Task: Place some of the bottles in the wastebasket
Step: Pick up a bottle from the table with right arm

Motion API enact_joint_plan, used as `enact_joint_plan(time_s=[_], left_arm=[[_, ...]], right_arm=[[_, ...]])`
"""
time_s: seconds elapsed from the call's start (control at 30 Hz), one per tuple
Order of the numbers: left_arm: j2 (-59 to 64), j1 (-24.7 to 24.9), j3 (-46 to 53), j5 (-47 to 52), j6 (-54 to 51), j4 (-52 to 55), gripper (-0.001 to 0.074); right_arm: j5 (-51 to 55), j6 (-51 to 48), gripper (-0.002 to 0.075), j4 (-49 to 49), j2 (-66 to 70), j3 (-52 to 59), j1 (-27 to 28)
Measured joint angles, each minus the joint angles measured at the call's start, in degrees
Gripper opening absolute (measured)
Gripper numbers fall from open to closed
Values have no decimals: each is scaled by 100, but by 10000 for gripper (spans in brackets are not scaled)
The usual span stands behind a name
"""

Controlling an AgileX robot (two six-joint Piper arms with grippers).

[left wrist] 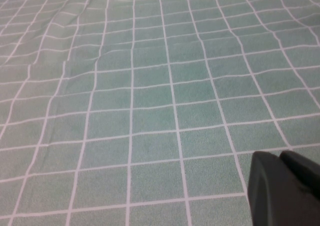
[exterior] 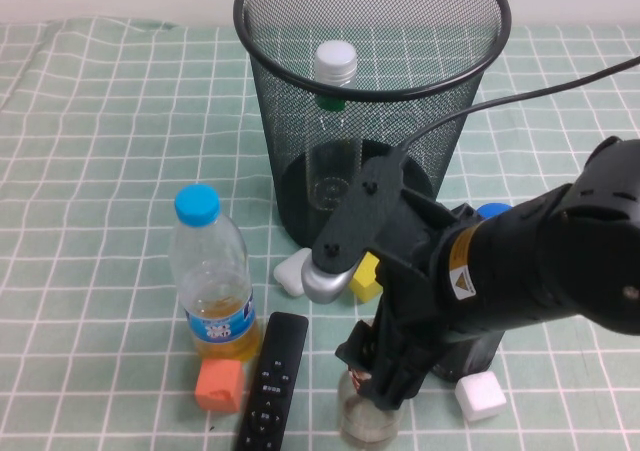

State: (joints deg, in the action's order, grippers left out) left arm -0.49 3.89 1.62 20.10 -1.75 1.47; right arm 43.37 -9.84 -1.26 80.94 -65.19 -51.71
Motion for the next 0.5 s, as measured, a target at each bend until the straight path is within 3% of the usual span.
enact_joint_plan(time_s=[0.5], left_arm=[[0,0,0,0,0,0,-4]], right_arm=[[78,-3,514,-90,311,0,0]])
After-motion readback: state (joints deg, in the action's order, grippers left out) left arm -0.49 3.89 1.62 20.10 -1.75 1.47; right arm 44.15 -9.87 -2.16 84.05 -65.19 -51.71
